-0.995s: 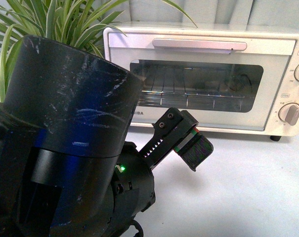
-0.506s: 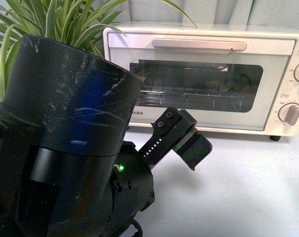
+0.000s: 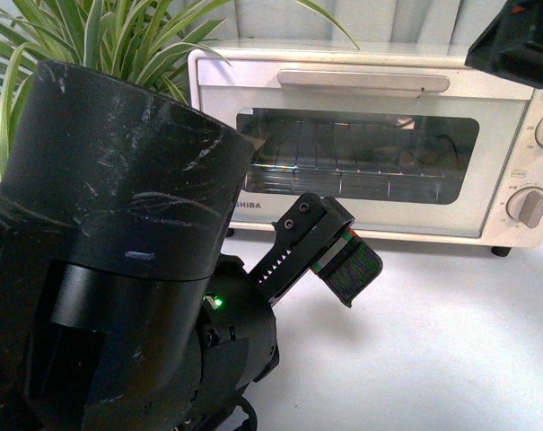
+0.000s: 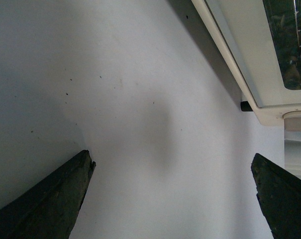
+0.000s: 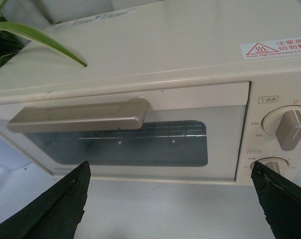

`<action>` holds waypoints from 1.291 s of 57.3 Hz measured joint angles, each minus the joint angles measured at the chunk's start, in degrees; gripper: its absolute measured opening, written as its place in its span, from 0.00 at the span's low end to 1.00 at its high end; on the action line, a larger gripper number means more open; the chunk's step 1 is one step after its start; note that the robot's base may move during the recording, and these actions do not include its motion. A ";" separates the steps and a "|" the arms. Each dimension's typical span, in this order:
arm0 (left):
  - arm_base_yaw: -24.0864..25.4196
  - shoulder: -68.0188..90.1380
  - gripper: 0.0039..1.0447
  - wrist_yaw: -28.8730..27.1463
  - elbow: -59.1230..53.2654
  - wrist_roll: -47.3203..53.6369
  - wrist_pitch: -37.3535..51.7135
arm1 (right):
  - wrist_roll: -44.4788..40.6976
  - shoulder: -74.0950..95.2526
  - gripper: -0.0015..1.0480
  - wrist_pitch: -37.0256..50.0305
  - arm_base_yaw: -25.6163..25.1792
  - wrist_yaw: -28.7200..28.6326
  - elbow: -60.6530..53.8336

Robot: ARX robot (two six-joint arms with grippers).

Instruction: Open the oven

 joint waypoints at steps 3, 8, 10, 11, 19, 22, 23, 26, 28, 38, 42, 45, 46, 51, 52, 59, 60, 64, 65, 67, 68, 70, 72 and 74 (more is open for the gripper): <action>0.02 -0.02 0.94 0.00 0.00 0.00 -0.11 | 0.76 2.62 0.91 -0.46 -0.02 1.27 2.19; 0.04 -0.11 0.94 0.02 0.07 0.00 -0.57 | 1.81 5.95 0.91 -2.01 -0.04 1.79 5.33; 0.04 -0.13 0.94 0.02 0.07 0.00 -0.57 | 2.08 6.97 0.91 -2.47 -0.04 2.05 6.34; 0.04 -0.13 0.94 0.02 0.07 0.00 -0.59 | 2.25 7.48 0.91 -2.60 -0.04 2.25 6.78; 0.15 -0.22 0.94 0.09 0.07 0.00 -0.61 | 3.04 9.75 0.91 -3.32 -0.22 3.19 8.90; 0.20 -0.26 0.94 0.15 0.07 -0.02 -0.61 | 3.39 10.86 0.91 -3.69 -0.28 3.50 9.90; 0.24 -0.31 0.94 0.15 0.07 -0.02 -0.63 | 3.52 11.15 0.91 -3.91 -0.33 3.41 10.21; 0.35 -0.31 0.94 0.20 0.07 -0.02 -0.66 | 3.56 11.45 0.91 -4.22 -0.31 3.50 10.73; 0.37 -0.31 0.94 0.20 0.07 -0.02 -0.68 | 3.56 11.76 0.91 -4.50 -0.26 3.50 11.21; 0.50 -0.42 0.94 0.39 0.04 -0.04 -0.70 | 4.17 13.14 0.91 -5.22 -0.31 4.94 13.11; 0.68 -0.42 0.94 0.37 0.02 -0.04 -0.70 | 4.85 13.75 0.91 -6.05 -0.42 5.05 13.86; 0.81 -0.48 0.94 0.42 0.00 -0.02 -0.70 | 5.16 13.81 0.91 -6.21 -0.42 5.14 13.92; 0.85 -0.52 0.94 0.42 -0.02 -0.02 -0.72 | 5.25 13.81 0.91 -6.21 -0.42 5.11 13.92; 1.01 -0.68 0.94 0.48 -0.13 -0.02 -0.74 | 5.44 13.84 0.91 -6.08 -0.44 4.83 13.92; 1.05 -0.74 0.94 0.50 -0.17 -0.02 -0.81 | 5.44 13.88 0.91 -5.97 -0.46 4.83 13.92; 1.31 -0.83 0.94 0.52 -0.17 -0.02 -1.05 | 5.55 14.45 0.91 -6.62 -0.87 5.42 14.40; 1.33 -0.85 0.94 0.52 -0.17 -0.02 -1.07 | 5.53 14.51 0.91 -6.69 -0.90 5.42 14.49; 1.33 -0.85 0.94 0.50 -0.17 -0.02 -1.07 | 5.68 14.88 0.91 -7.04 -1.11 5.18 14.99; 1.33 -0.85 0.94 0.52 -0.17 -0.02 -1.07 | 5.70 15.02 0.91 -7.17 -1.18 5.20 15.12; 1.33 -0.85 0.94 0.52 -0.17 -0.02 -1.09 | 5.70 15.13 0.91 -7.37 -1.25 5.25 15.30; 1.33 -0.85 0.94 0.52 -0.17 -0.02 -1.09 | 5.70 15.19 0.91 -7.76 -1.33 5.22 15.50; 1.33 -0.85 0.94 0.52 -0.17 -0.02 -1.09 | 5.70 15.23 0.91 -8.31 -1.40 5.16 15.74; 1.33 -0.85 0.94 0.50 -0.17 -0.02 -1.09 | 5.68 15.23 0.91 -8.85 -1.44 5.01 15.91; 1.33 -0.85 0.94 0.50 -0.17 -0.02 -1.11 | 5.60 15.21 0.91 -9.49 -1.44 4.81 16.09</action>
